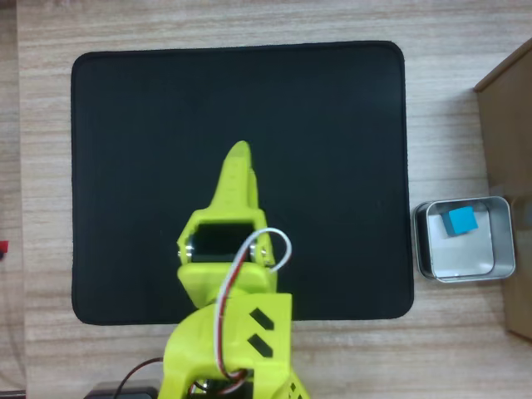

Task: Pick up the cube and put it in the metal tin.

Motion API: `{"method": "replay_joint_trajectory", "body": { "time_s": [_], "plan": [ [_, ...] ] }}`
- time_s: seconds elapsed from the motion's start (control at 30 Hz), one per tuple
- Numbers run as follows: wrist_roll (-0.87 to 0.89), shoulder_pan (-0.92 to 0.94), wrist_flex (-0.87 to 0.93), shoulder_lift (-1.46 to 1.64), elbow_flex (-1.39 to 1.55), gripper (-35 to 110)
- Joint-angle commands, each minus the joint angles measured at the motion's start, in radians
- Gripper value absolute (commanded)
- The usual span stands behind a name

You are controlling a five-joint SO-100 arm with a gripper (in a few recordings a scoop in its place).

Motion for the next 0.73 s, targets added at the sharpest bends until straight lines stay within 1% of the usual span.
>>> {"method": "replay_joint_trajectory", "body": {
  "time_s": [0.0,0.13,0.23,0.63,0.7],
  "plan": [
    [-0.021,0.005,0.011,0.031,0.035,9],
    [-0.043,-0.002,0.011,0.084,0.103,6],
    [-0.044,-0.002,-0.002,0.084,0.133,0],
    [-0.063,-0.009,-0.173,0.084,0.359,0],
    [-0.067,-0.009,-0.173,0.084,0.362,0]
  ]
}}
